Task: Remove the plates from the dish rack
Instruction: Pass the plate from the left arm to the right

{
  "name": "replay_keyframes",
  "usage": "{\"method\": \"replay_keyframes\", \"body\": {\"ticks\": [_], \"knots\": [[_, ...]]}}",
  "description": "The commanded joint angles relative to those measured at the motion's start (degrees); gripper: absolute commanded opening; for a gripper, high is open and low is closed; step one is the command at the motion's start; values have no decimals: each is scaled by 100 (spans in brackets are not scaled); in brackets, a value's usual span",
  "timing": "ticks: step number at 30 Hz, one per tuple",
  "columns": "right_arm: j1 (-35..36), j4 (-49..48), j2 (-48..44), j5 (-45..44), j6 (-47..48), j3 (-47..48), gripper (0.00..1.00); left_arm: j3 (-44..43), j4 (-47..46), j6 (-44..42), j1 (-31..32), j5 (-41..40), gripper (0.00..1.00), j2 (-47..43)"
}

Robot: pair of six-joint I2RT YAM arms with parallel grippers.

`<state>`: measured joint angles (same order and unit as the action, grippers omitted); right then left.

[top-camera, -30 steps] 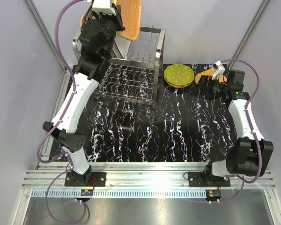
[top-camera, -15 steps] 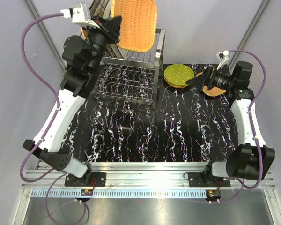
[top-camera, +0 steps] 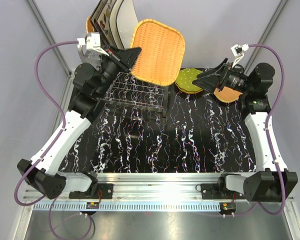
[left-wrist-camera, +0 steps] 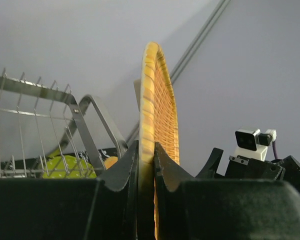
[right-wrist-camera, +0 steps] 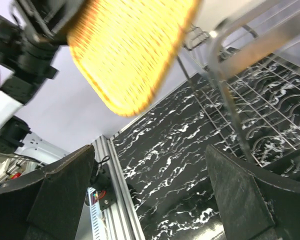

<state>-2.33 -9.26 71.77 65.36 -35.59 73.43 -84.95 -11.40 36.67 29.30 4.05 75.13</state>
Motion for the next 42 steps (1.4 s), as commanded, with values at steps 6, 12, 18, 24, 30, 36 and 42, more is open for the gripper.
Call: {"method": "replay_keyframes", "body": {"ticks": [6, 12, 18, 24, 30, 36, 42], "knots": [[391, -454, -260, -375, -615, -364, 100, 760, -1488, 842, 6, 429, 0, -719], [575, -726, -189, -577, -1010, -566, 100, 1146, -1558, 1035, 49, 623, 0, -842], [786, -964, -119, -656, -1178, -645, 100, 1437, -1681, 1185, 128, 675, 0, -904], [971, -929, -58, -814, -1204, -707, 97, 1595, -1752, 1220, 216, 693, 0, -895], [1103, -920, 21, -990, -1274, -742, 85, 1727, -1839, 1273, 296, 719, 0, -860], [1164, -999, 109, -1052, -1441, -733, 67, 1867, -1936, 1343, 348, 711, 0, -842], [1164, -1122, 118, -1070, -1600, -777, 46, 1955, -1971, 1352, 375, 676, 0, -799]]}}
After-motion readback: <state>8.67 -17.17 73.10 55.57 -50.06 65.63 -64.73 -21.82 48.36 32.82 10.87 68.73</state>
